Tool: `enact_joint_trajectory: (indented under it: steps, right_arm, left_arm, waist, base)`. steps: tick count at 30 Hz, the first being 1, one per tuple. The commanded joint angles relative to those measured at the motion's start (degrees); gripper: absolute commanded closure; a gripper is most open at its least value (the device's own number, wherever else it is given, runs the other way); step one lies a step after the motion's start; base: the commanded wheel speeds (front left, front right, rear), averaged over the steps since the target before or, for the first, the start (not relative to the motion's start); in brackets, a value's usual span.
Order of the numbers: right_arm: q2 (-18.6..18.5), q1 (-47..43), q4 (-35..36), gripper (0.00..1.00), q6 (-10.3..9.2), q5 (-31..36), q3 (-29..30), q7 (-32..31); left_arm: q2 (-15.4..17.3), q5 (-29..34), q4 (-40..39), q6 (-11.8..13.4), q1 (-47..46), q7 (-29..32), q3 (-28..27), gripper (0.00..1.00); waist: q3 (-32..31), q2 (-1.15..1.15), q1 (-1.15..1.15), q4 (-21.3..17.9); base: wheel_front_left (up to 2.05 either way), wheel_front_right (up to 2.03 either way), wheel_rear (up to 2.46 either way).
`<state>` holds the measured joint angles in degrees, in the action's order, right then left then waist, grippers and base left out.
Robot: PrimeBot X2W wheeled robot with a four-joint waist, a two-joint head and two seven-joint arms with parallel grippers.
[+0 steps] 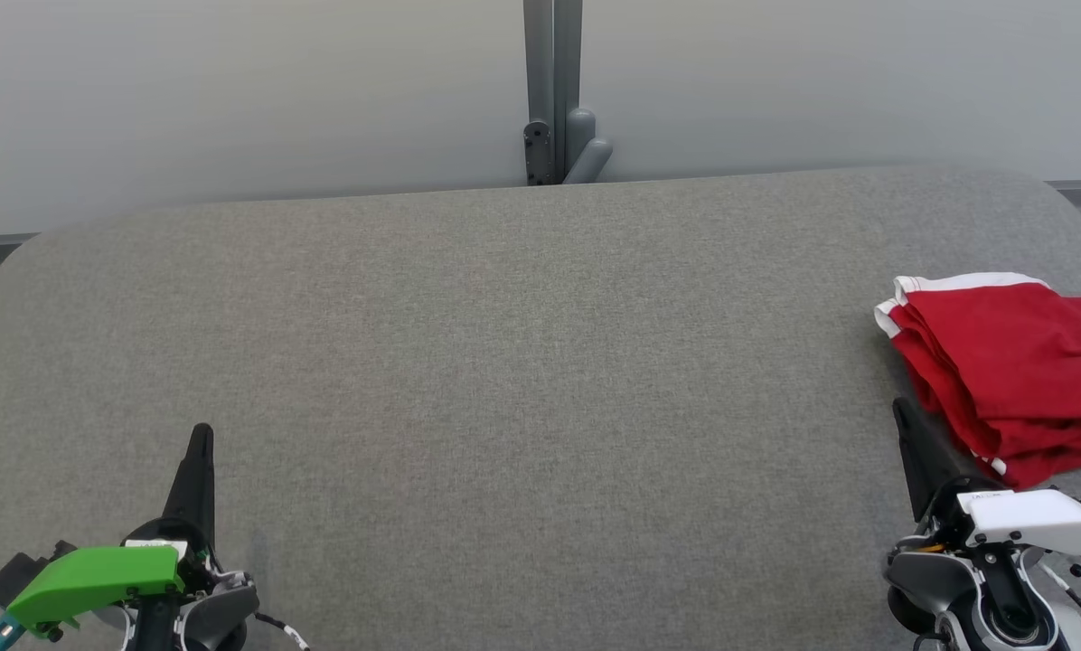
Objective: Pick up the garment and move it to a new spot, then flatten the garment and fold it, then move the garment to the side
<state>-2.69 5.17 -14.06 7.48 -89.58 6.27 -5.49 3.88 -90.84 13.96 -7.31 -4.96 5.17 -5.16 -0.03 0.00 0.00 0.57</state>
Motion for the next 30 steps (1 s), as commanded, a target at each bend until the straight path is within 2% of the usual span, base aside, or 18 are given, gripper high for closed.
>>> enact_joint_trajectory:
  steps: [1, 6, 30]
  right_arm:
    - [-0.32, 0.95, 0.43, 1.00, 0.02, -1.31, -0.16, -0.49]
    - [-0.34, 1.16, 0.54, 1.00, 0.02, -3.32, -0.26, -0.92]
    - [-0.33, 1.04, 0.50, 1.00, 0.02, -3.11, -0.24, -0.84]
  left_arm:
    - [0.02, -1.38, -0.18, -0.30, -1.16, 0.34, -0.23, 1.00]
    - [-0.03, -2.98, -0.22, -0.32, -1.49, 0.88, -0.60, 1.00]
    - [-0.25, -2.34, -0.18, -0.32, -1.47, 1.21, -0.98, 1.00]
  waist:
    - [0.07, 0.00, 0.00, -0.16]
    - [0.20, 0.00, 0.00, -0.57]
    - [0.20, 0.00, 0.00, -0.57]
  base:
    - [0.00, 0.00, 0.00]
    - [0.00, 0.00, 0.00]
    - [0.00, 0.00, 0.00]
